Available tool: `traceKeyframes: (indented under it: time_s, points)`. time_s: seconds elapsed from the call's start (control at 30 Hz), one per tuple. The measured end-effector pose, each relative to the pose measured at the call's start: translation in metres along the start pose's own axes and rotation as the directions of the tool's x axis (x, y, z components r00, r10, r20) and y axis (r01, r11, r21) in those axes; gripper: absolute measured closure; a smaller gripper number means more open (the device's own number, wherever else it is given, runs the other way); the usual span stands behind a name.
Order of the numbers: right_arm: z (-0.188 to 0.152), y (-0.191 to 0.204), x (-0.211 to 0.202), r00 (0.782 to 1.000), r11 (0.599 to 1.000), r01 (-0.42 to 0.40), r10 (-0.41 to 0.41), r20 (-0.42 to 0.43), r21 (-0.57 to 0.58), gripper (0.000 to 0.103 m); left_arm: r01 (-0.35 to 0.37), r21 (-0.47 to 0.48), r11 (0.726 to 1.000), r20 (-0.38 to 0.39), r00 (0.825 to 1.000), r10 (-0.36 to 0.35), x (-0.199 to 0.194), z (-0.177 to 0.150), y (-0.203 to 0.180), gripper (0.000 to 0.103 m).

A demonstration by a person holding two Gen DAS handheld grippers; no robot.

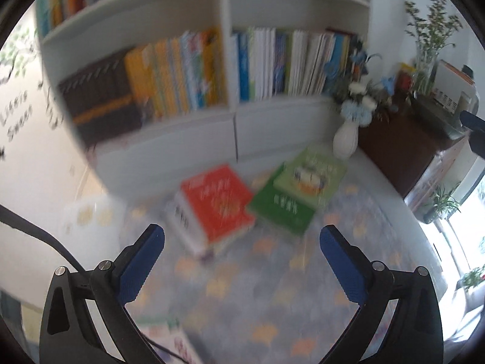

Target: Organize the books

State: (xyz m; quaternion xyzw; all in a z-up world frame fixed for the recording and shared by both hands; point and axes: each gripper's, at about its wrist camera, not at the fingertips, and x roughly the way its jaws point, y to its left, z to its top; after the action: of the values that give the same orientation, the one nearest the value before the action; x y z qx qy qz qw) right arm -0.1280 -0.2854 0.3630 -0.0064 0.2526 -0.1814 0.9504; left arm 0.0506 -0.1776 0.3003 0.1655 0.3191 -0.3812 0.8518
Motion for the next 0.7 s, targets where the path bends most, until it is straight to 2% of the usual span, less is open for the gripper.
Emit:
traceKeyframes:
  time_s: [0.07, 0.13, 0.27, 0.43, 0.6, 0.7]
  points:
    - [0.008, -0.01, 0.005, 1.0, 1.0, 0.001, 0.0, 0.028, -0.029, 0.0, -0.024, 0.034, 0.999, 0.04, 0.999, 0.022, 0.022, 0.02, -0.009, 0.001]
    - [0.008, -0.022, 0.018, 0.999, 1.0, 0.002, -0.001, 0.039, -0.021, 0.0, -0.037, 0.054, 0.998, 0.035, 0.999, 0.035, 0.05, 0.034, -0.019, 0.001]
    - [-0.014, -0.06, 0.076, 0.998, 0.995, -0.03, 0.036, -0.06, 0.097, 0.0, -0.01, 0.061, 0.998, -0.026, 1.0, 0.012, 0.104, 0.045, -0.039, 0.001]
    - [-0.054, -0.112, 0.153, 0.983, 0.973, 0.01, 0.032, -0.178, 0.23, 0.0, -0.028, 0.091, 0.995, -0.079, 0.996, 0.035, 0.174, 0.051, -0.068, 0.001]
    - [-0.086, -0.161, 0.228, 0.976, 0.94, 0.083, -0.01, -0.217, 0.331, 0.0, -0.033, 0.098, 0.995, -0.137, 0.989, 0.047, 0.265, 0.05, -0.093, 0.001]
    - [-0.098, -0.177, 0.272, 0.975, 0.943, 0.113, -0.044, -0.219, 0.314, 0.0, -0.025, 0.102, 0.994, -0.163, 0.986, 0.042, 0.313, 0.04, -0.107, 0.001]
